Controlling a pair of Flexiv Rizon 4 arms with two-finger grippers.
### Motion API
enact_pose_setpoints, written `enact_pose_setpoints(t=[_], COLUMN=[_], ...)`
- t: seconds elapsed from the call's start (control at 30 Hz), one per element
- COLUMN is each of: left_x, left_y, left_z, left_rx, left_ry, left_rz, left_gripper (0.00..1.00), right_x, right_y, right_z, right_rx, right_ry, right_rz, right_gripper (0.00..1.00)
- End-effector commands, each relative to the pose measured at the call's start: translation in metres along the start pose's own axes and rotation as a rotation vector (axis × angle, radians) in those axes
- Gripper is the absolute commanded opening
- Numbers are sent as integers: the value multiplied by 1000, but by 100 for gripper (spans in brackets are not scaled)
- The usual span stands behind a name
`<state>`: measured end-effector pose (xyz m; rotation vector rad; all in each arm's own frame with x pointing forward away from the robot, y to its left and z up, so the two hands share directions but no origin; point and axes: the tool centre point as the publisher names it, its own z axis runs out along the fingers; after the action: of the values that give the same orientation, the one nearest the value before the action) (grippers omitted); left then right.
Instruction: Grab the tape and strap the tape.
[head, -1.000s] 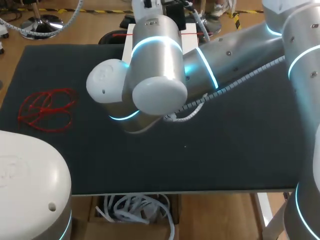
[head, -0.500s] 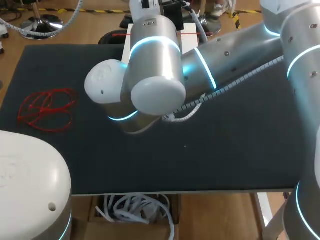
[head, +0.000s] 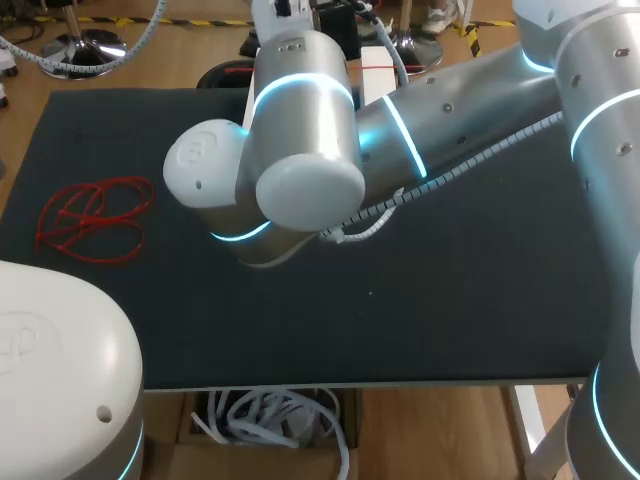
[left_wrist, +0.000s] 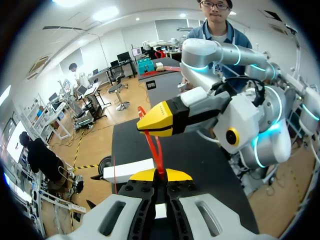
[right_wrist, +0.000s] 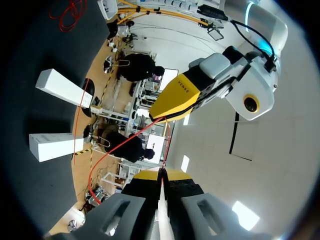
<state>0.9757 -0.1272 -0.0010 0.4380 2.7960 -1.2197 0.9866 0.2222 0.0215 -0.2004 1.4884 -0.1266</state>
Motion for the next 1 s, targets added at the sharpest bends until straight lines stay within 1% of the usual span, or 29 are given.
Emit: enact_pose_setpoints(t=[0.03, 0.2, 0.33, 1.0], left_x=[0, 0, 0, 0], left_y=[-1, -1, -1, -1], left_z=[-1, -1, -1, -1], left_rx=[-3, -3, -3, -3], left_ry=[2, 2, 2, 2], left_rz=[-1, -1, -1, -1], left_gripper=[0, 0, 0, 0], right_x=[0, 2, 1, -4], right_y=[2, 0, 4, 20], right_z=[-1, -1, -1, -7], right_rx=[2, 7, 5, -12], right_ry=[-2, -13, -26, -49], right_rz=[-9, -37, -46, -33], right_gripper=[0, 0, 0, 0])
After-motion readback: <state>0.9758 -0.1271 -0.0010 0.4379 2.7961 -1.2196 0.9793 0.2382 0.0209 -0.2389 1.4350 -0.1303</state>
